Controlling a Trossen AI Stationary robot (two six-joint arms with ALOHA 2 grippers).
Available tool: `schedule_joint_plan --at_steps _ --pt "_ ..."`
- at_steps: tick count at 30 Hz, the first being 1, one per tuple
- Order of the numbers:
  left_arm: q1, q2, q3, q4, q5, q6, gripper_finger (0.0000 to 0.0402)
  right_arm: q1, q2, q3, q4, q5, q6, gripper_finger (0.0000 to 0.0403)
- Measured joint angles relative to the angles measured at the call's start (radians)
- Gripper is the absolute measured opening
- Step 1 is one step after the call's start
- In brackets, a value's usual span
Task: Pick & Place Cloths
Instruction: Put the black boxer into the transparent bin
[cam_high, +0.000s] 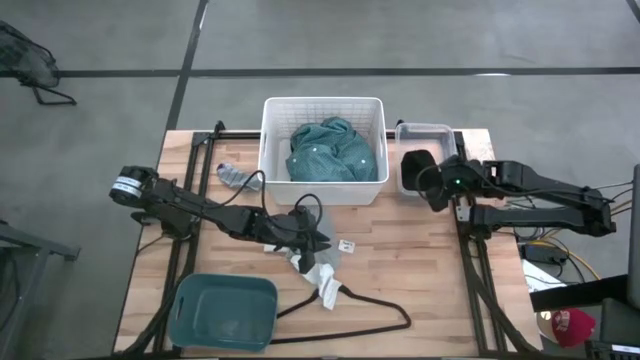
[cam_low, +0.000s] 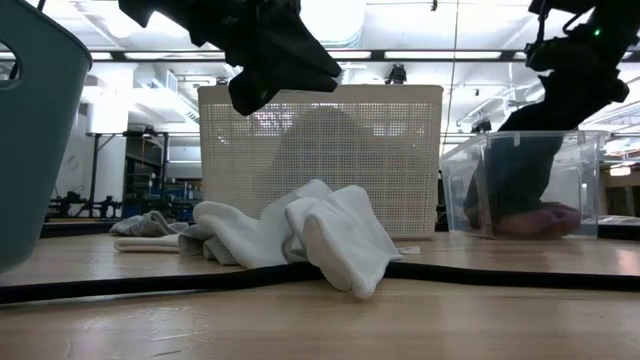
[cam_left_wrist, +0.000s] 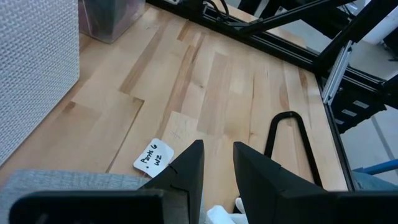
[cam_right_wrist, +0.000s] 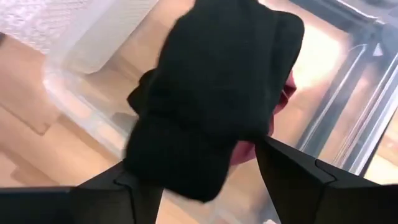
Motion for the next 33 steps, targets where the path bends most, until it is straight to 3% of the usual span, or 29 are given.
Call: schedule_joint_plan --at_steps 9,11,15,19,24,33 --pt "0.000 0.000 0.000 0.000 -0.011 0.000 0.0092 0.000 0.000 0.092 0.018 -0.109 -0.043 0.0214" --pt "0.000 0.000 0.000 0.000 -0.011 0.000 0.0092 0.001 -0.001 0.118 0.037 -0.077 -0.070 0.0209" --pt "0.000 0.000 0.000 0.000 -0.011 0.000 0.0092 0.000 0.001 0.149 0.068 0.098 -0.109 0.0197" --pt "-0.002 0.000 0.000 0.000 -0.010 0.000 0.0092 0.000 0.013 0.124 0.066 0.112 -0.116 0.0177" --pt "-0.002 0.000 0.000 -0.001 -0.007 0.000 0.0092 0.000 0.054 0.026 0.052 0.003 -0.082 0.0137" --pt "-0.002 0.000 0.000 -0.002 -0.007 -0.003 0.0092 -0.004 0.162 -0.023 0.090 0.121 -0.122 0.0042"
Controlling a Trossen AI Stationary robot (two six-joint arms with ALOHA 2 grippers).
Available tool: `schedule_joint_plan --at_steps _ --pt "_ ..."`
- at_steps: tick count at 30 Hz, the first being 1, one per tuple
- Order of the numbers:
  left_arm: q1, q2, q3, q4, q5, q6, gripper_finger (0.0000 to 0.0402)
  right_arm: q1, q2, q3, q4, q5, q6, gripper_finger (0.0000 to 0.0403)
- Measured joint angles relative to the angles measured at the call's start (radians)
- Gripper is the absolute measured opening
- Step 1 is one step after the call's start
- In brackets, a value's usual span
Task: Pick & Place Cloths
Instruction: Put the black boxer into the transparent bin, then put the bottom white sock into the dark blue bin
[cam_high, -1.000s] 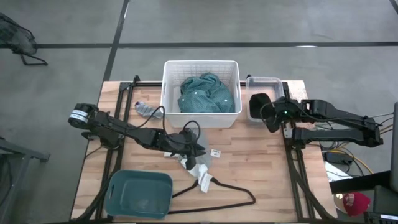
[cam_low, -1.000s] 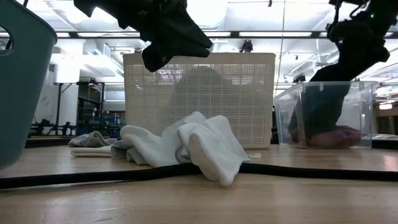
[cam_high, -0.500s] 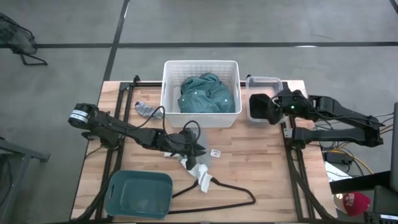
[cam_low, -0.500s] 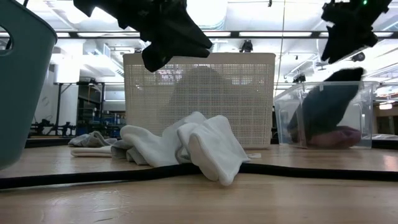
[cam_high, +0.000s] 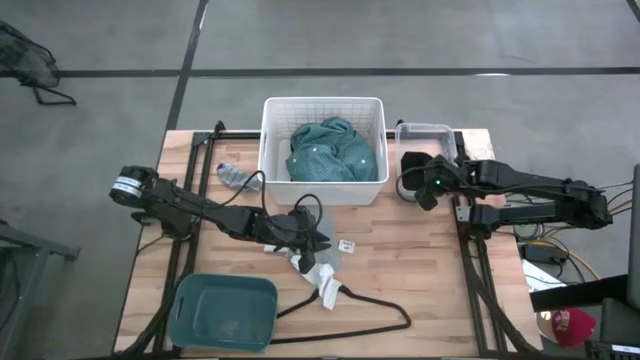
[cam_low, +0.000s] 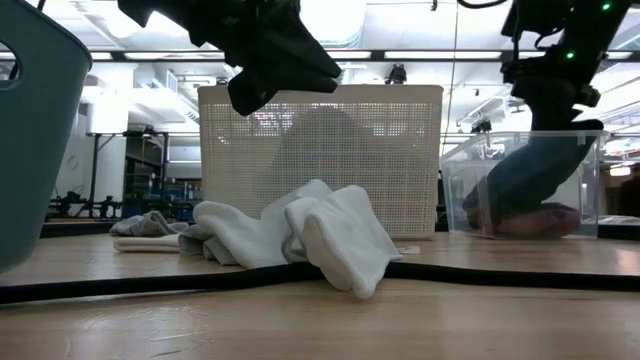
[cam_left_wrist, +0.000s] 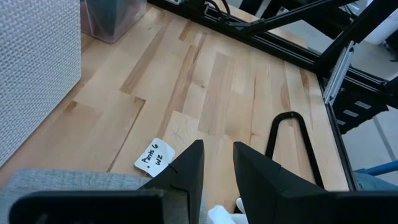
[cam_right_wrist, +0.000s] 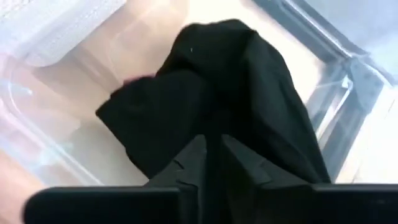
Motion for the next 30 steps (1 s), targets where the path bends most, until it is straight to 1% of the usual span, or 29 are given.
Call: schedule_joint_plan --at_steps 2,4,6,9,13,17,21,23,26,28,30 --pt "0.000 0.000 0.000 -0.002 0.000 0.001 0.0092 0.000 0.002 0.001 0.033 -0.004 -0.009 0.0022" --pt "0.000 0.000 -0.002 -0.002 0.000 0.005 0.0092 0.000 -0.005 0.009 0.058 -0.007 -0.021 0.0012" --pt "0.000 0.000 -0.009 -0.002 0.002 0.019 0.0092 0.001 -0.016 0.016 0.082 -0.007 -0.038 0.0012" --pt "-0.006 0.000 -0.021 -0.004 0.028 0.085 0.0092 0.001 -0.046 0.018 0.125 -0.007 -0.080 0.0012" --pt "-0.034 0.016 -0.029 0.004 0.038 0.154 0.0092 0.002 -0.089 0.019 0.135 -0.010 -0.081 0.0009" --pt "-0.074 0.071 -0.028 0.051 0.057 0.224 0.0092 0.005 -0.127 0.019 0.137 -0.018 -0.080 0.0009" --pt "-0.113 0.137 0.002 0.090 0.067 0.283 0.0092 0.016 -0.155 0.019 0.153 -0.043 -0.081 0.0008" --pt "-0.120 0.158 0.020 0.072 0.060 0.290 0.0092 0.025 -0.166 0.019 0.162 -0.047 -0.081 0.0008" --pt "-0.119 0.181 0.046 0.024 0.050 0.268 0.0092 0.038 -0.176 0.019 0.170 -0.082 -0.080 0.0008" --pt "-0.119 0.193 0.055 -0.004 0.038 0.233 0.0095 0.049 -0.177 0.019 0.184 -0.130 -0.081 0.0008" --pt "-0.120 0.202 0.055 -0.022 -0.005 0.201 0.0103 0.062 -0.175 0.019 0.199 -0.186 -0.083 0.0008"
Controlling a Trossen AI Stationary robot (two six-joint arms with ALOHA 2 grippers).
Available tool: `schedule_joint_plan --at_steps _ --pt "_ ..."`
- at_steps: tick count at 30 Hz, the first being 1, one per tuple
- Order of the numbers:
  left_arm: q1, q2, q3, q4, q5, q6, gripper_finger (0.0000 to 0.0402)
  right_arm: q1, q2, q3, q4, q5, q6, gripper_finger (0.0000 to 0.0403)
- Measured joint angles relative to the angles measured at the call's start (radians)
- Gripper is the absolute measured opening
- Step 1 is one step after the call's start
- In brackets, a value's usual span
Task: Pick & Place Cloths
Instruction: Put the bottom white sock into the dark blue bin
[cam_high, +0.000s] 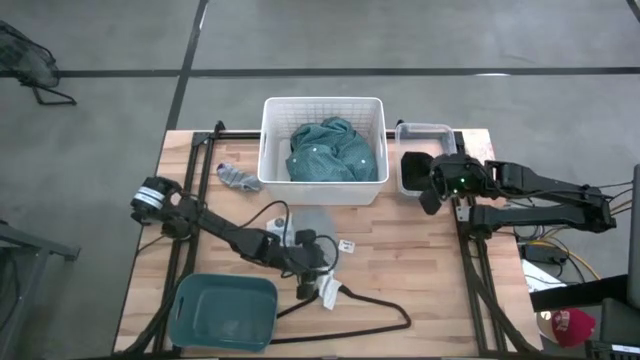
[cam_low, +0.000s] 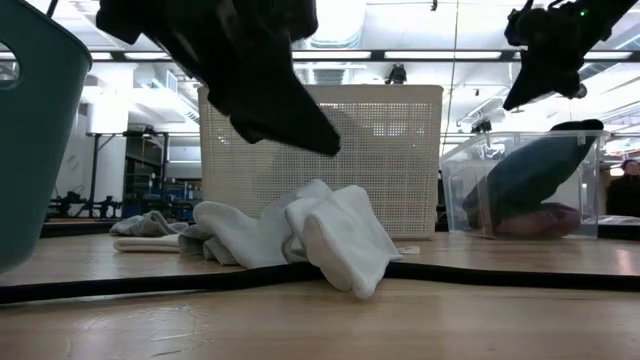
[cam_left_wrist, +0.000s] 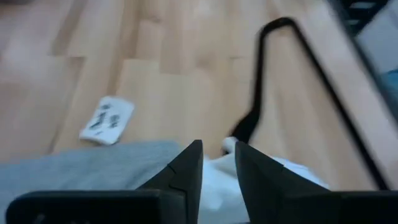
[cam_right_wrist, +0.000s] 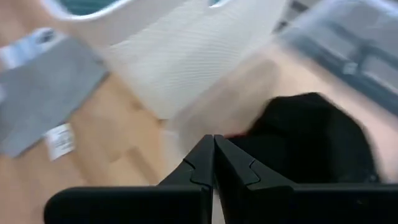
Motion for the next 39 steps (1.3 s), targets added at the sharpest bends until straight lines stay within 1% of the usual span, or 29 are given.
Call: schedule_joint_plan --at_steps 2,4,7,11,15,26,29,31,34,37,38,39 --pt "0.000 0.000 0.000 -0.030 -0.063 -0.017 0.0117 0.019 0.002 0.000 0.025 -0.033 0.000 0.0008" --pt "0.001 -0.002 -0.001 -0.044 -0.091 -0.047 0.0135 0.040 0.001 0.000 0.043 -0.038 -0.001 0.0008" --pt "0.001 -0.003 -0.001 -0.050 -0.099 -0.070 0.0164 0.071 -0.001 0.000 0.073 -0.039 -0.001 0.0008" --pt "0.000 0.000 -0.002 -0.088 -0.071 -0.082 0.0192 0.101 0.001 0.000 0.093 -0.039 0.003 0.0008" --pt "0.000 0.009 -0.007 -0.121 -0.014 -0.103 0.0197 0.130 0.002 0.000 0.100 -0.039 0.003 0.0008" --pt "0.000 0.064 -0.005 -0.096 -0.013 -0.102 0.0194 0.163 0.002 0.000 0.125 -0.038 0.003 0.0008" --pt "0.000 0.077 -0.005 -0.090 -0.014 -0.100 0.0179 0.163 0.002 0.000 0.138 -0.038 0.000 0.0008" --pt "0.000 0.077 -0.005 -0.088 -0.014 -0.100 0.0155 0.163 0.002 0.000 0.151 -0.038 0.000 0.0008" --pt "0.000 0.069 -0.005 -0.091 -0.014 -0.091 0.0098 0.163 0.002 0.000 0.173 -0.038 -0.010 0.0008" --pt "0.000 0.052 -0.005 -0.088 -0.008 -0.073 0.0025 0.163 0.001 -0.007 0.210 -0.038 -0.031 0.0008" --pt "0.000 0.045 -0.005 -0.090 0.001 -0.071 0.0015 0.166 0.001 -0.017 0.236 -0.037 -0.039 0.0008" --pt "0.000 0.041 -0.004 -0.089 0.007 -0.071 0.0012 0.171 0.001 -0.030 0.266 -0.037 -0.047 0.0008"
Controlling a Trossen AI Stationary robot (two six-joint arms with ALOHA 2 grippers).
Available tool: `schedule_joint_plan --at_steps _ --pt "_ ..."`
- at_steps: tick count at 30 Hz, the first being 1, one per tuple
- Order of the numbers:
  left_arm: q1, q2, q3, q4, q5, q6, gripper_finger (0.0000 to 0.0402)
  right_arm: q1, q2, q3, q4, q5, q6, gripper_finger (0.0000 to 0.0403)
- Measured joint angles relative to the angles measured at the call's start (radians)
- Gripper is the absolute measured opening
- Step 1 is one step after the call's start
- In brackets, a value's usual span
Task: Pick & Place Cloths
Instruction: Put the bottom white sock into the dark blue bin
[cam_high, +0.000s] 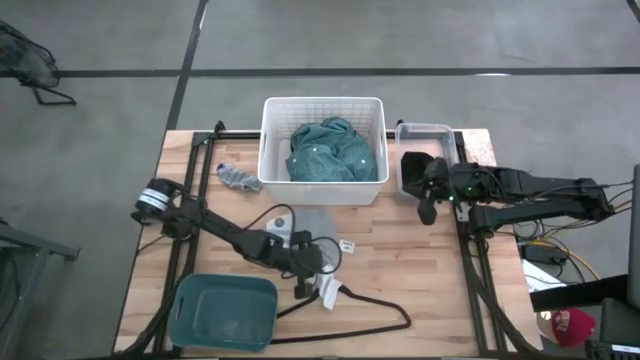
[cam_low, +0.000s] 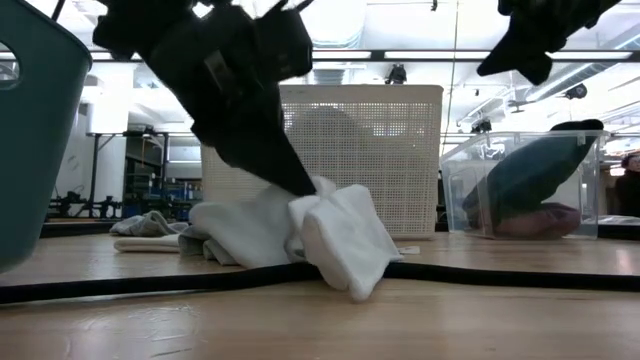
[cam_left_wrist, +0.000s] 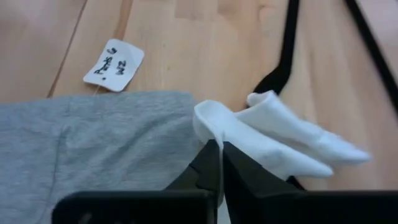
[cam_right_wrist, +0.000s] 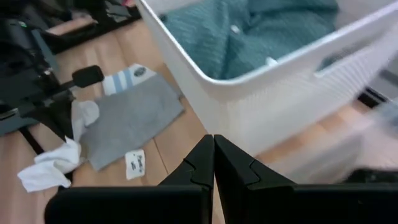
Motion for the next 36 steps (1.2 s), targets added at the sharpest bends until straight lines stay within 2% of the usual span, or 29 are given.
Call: schedule_joint_plan --at_steps 4,9,19,22,26,29,36 --pt "0.000 -0.038 0.015 -0.034 0.016 0.002 0.0006 0.026 0.006 -0.058 0.141 -0.021 -0.061 0.0008" --pt "-0.015 -0.119 0.082 -0.201 0.024 -0.031 0.0005 0.064 0.008 -0.119 0.267 -0.086 -0.107 0.0008" --pt "-0.075 -0.302 0.323 -0.619 0.027 -0.162 0.0004 0.125 0.007 -0.285 0.541 -0.093 -0.102 0.0008" --pt "-0.104 -0.353 0.414 -0.746 0.029 -0.231 0.0004 0.127 0.007 -0.301 0.572 -0.100 -0.099 0.0008" --pt "-0.145 -0.420 0.541 -0.925 0.030 -0.394 0.0004 0.127 0.006 -0.300 0.581 -0.102 -0.099 0.0008" --pt "-0.185 -0.466 0.616 -1.040 0.026 -0.571 0.0004 0.127 0.006 -0.295 0.580 -0.102 -0.099 0.0008" --pt "-0.282 -0.521 0.700 -1.300 -0.014 -1.001 0.0004 0.126 0.006 -0.293 0.589 -0.101 -0.099 0.0008"
